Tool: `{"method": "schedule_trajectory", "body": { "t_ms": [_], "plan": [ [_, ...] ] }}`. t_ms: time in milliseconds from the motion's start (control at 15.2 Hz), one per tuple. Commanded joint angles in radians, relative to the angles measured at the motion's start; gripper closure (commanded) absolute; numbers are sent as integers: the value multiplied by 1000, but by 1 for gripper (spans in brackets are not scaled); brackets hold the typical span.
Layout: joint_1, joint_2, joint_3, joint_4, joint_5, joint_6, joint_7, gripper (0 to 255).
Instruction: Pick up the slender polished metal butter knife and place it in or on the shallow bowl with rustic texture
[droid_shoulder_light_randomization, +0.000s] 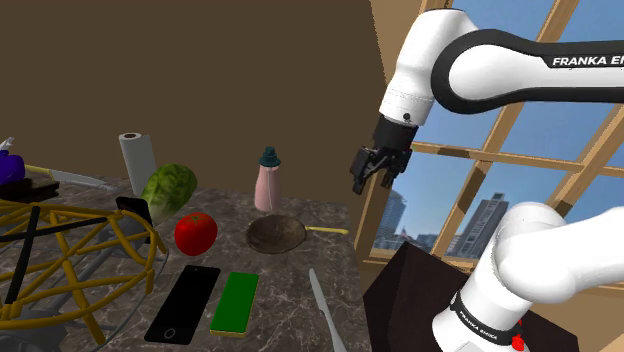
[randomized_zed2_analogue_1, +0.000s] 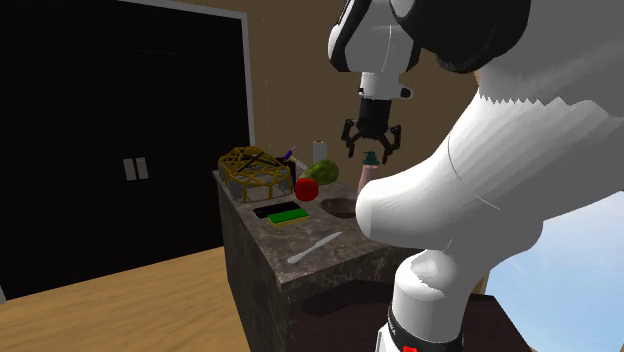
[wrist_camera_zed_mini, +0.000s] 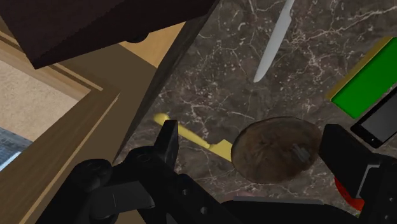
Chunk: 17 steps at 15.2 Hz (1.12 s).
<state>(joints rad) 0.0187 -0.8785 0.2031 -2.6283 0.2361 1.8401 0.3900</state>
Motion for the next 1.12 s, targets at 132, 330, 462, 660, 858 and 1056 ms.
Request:
{"method": "schedule_trajectory", "body": {
  "t_ms": [132, 330, 462, 660, 858, 1056],
  "plan": [
    [27, 24, 85, -90, 57, 111, 74, 0],
    [48, 69, 155, -139, 102, 203, 131, 0],
    [62, 112, 203, -164, 133, 269, 170, 0],
    [75, 197, 281, -190, 175, 376, 230, 0],
    [78, 305, 362, -200, 206, 492, 293, 0],
    [61, 435, 450, -195, 213, 615, 367, 0]
  ]
}}
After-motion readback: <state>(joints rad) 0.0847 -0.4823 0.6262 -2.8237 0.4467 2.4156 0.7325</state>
